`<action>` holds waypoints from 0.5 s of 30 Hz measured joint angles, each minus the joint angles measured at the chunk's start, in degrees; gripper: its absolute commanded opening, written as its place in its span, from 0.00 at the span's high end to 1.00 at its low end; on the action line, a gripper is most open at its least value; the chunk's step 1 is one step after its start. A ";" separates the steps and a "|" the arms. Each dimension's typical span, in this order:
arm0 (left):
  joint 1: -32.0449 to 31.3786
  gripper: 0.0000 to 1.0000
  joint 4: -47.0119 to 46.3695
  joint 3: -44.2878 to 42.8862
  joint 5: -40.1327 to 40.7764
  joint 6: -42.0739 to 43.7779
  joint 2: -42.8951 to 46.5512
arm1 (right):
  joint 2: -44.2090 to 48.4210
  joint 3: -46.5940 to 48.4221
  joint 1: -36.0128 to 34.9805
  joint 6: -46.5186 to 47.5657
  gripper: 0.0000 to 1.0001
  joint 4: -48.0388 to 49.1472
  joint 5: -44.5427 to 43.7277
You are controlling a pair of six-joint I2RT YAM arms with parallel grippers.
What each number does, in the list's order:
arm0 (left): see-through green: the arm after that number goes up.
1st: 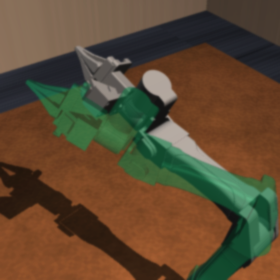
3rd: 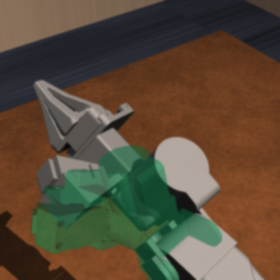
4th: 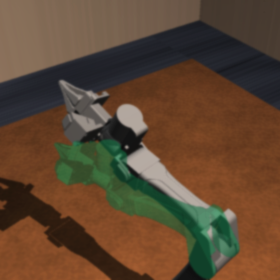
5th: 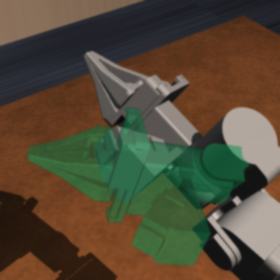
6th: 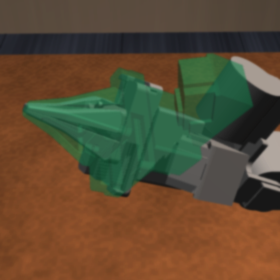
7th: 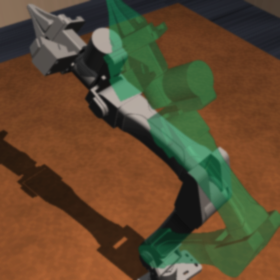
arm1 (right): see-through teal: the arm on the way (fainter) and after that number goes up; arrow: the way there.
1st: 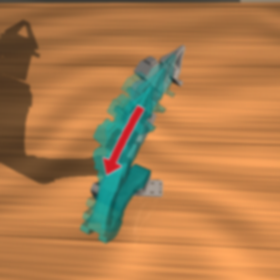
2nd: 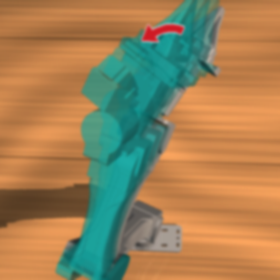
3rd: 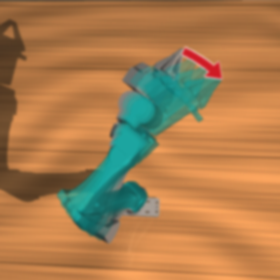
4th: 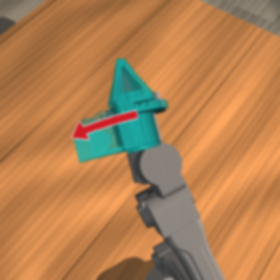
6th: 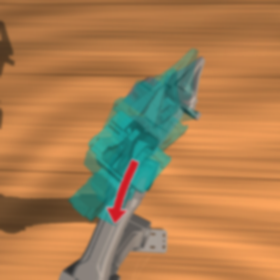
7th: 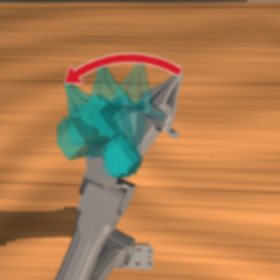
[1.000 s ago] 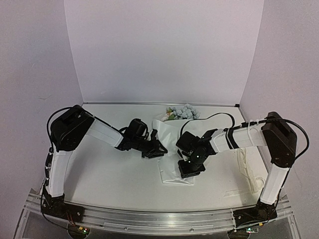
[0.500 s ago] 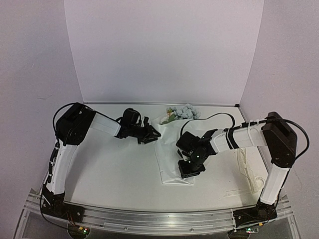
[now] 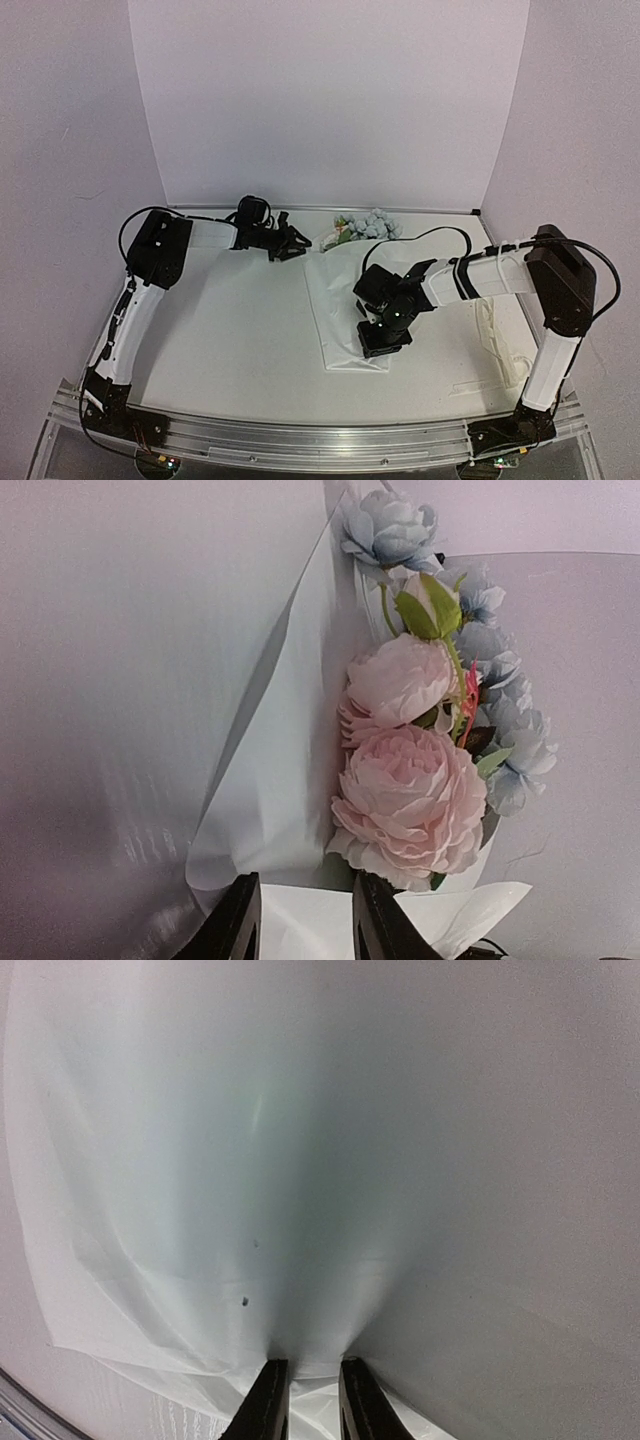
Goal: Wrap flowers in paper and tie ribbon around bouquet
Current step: Press the fold line on the 2/3-folded wrapping paper.
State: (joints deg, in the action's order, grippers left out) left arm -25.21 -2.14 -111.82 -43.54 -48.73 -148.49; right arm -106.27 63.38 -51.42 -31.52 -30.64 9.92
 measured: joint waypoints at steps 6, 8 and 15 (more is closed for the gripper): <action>2.03 0.61 4.91 -3.66 -1.01 3.65 0.64 | 0.25 1.03 0.00 -1.09 0.66 -1.50 0.61; 2.42 0.61 6.73 -3.32 -0.71 4.63 2.24 | 1.20 2.06 0.24 -1.95 0.56 -3.07 0.64; 2.19 0.61 8.22 9.99 1.21 6.36 17.02 | 8.61 3.35 2.80 -4.60 0.27 -5.99 -1.32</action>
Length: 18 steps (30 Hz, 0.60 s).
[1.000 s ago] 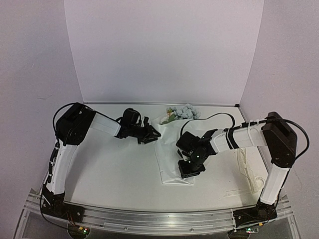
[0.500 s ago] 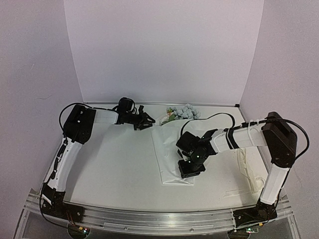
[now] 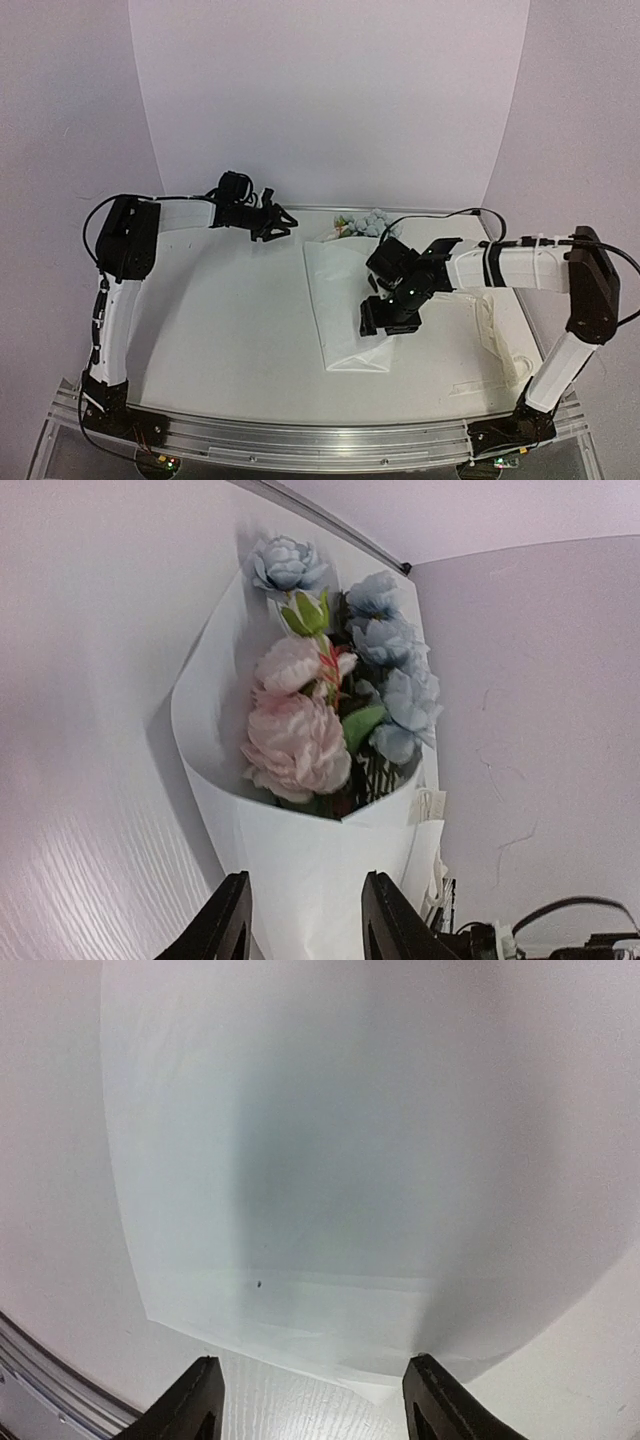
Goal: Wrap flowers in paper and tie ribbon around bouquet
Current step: Press the fold line on the 2/3-folded wrapping paper, then move the folded bouquet to the center of the board.
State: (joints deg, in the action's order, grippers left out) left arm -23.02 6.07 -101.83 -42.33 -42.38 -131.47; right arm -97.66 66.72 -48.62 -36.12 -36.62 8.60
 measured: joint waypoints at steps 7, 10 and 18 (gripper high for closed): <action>-2.39 0.61 -3.16 19.30 0.49 -0.39 14.89 | 1.18 -1.75 5.39 -0.88 0.19 -0.15 -0.91; -4.46 0.61 -3.61 25.36 0.36 -1.01 17.45 | -0.82 -2.81 8.02 -1.43 0.22 1.47 0.35; -8.24 0.62 -4.58 31.55 -0.10 -1.67 18.17 | -6.39 -4.51 12.82 -3.04 0.52 8.54 6.03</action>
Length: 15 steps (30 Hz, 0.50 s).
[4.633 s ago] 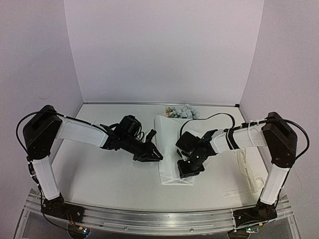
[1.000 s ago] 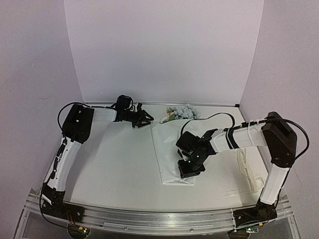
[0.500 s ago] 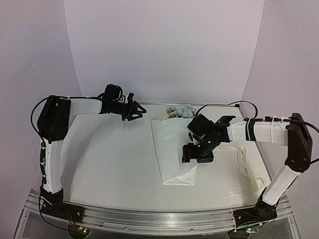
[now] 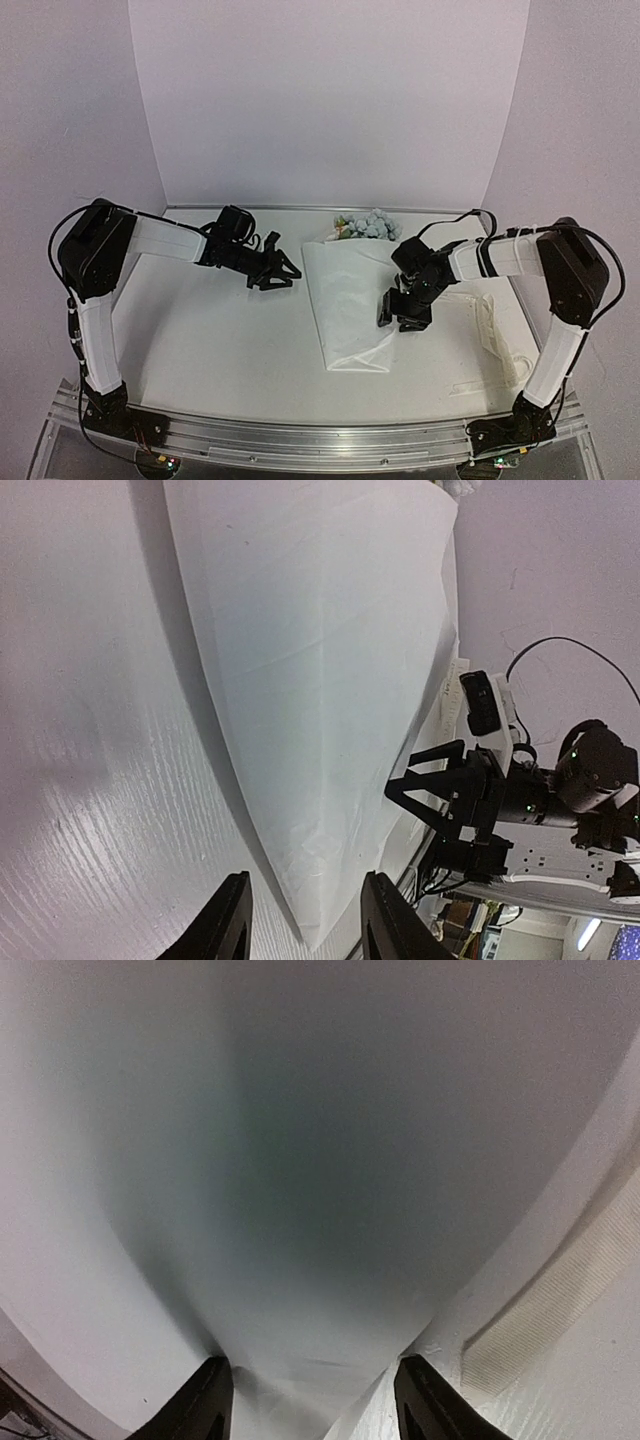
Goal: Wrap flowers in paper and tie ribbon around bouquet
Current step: Move the folded bouquet to the center of the board.
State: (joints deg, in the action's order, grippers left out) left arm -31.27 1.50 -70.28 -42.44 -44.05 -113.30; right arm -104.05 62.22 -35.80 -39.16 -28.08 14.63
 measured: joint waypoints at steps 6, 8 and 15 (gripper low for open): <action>-0.15 0.62 -1.79 2.33 0.14 -1.36 1.56 | -2.50 1.06 0.42 0.11 0.65 2.72 3.30; -0.15 0.62 -2.01 2.60 0.40 -1.52 1.62 | -3.66 2.32 0.42 0.37 0.68 3.14 4.42; -0.15 0.63 -1.85 3.69 2.10 -2.38 1.60 | -7.23 6.23 0.42 2.67 0.73 3.95 7.87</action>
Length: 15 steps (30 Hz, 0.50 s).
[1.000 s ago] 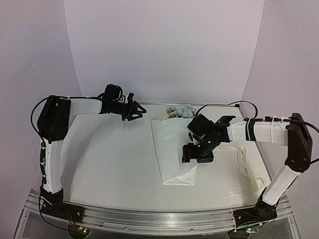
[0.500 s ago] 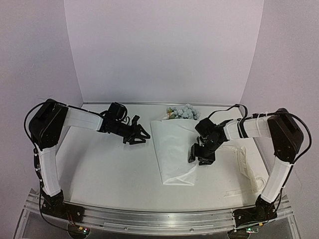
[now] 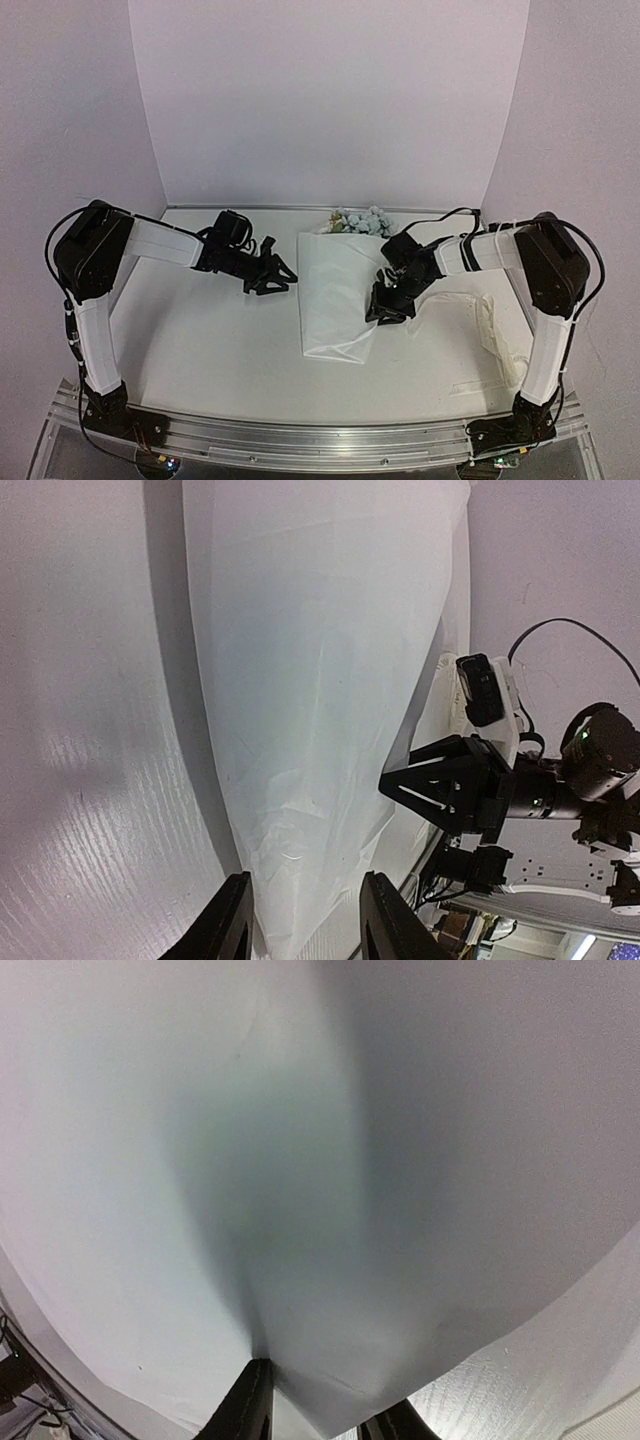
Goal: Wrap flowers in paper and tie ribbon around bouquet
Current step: Move the folded bouquet to the center of the board.
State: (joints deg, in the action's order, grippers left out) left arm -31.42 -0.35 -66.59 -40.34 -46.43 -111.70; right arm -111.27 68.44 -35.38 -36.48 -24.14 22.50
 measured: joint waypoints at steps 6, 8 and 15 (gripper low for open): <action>-0.46 0.65 1.12 1.31 2.23 0.11 0.00 | -3.60 4.92 -0.02 4.23 0.77 -1.66 2.32; -1.18 0.65 2.07 1.49 3.39 0.25 -0.01 | -4.98 7.06 -0.02 5.59 0.77 -3.21 2.85; -5.02 0.67 4.81 1.49 6.51 0.45 -0.14 | -9.00 13.57 -0.47 9.13 0.78 -7.06 3.90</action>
State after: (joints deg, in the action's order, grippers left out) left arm -36.44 4.45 -65.10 -33.83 -45.98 -111.84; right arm -120.27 82.02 -35.85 -27.35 -31.20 26.40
